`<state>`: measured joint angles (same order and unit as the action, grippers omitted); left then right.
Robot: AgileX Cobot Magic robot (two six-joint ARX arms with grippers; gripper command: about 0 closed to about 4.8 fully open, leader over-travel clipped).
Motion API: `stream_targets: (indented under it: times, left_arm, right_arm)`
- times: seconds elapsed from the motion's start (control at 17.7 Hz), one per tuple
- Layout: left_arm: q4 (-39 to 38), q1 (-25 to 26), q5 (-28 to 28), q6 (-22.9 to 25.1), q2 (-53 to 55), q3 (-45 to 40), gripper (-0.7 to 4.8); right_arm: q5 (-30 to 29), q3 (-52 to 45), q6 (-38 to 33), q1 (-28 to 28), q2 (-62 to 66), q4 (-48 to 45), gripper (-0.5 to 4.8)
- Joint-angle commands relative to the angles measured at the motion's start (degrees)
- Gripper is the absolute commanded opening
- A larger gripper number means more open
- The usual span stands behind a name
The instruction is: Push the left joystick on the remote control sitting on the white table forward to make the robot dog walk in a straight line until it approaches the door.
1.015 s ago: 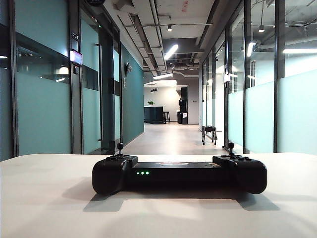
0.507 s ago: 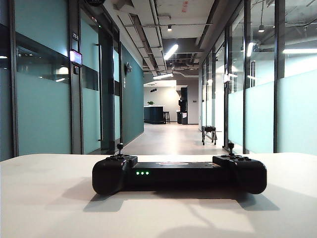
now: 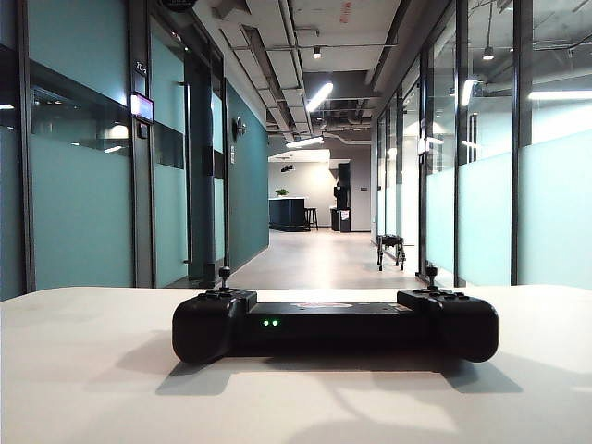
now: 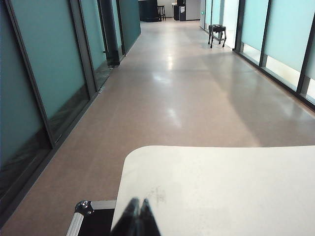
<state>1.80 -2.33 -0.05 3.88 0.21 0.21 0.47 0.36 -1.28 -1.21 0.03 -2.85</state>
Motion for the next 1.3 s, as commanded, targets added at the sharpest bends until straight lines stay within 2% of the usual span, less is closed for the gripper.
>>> stream_targets:
  times: [0.06,0.45,1.3]
  left_arm:
    - [0.39,0.00,0.09,0.22,0.02,0.17,-0.05]
    - [0.39,0.00,0.09,0.22,0.02,0.17,-0.05]
    - [0.39,0.00,0.09,0.22,0.02,0.17,-0.05]
  right_arm:
    - [2.64,-0.31,-0.20,0.09,-0.17,-0.83,-0.04]
    - [0.42,-0.33,-0.20,0.09,-0.17,0.76,-0.04]
    - [0.46,-0.31,-0.20,-0.04,-0.17,1.03,-0.04]
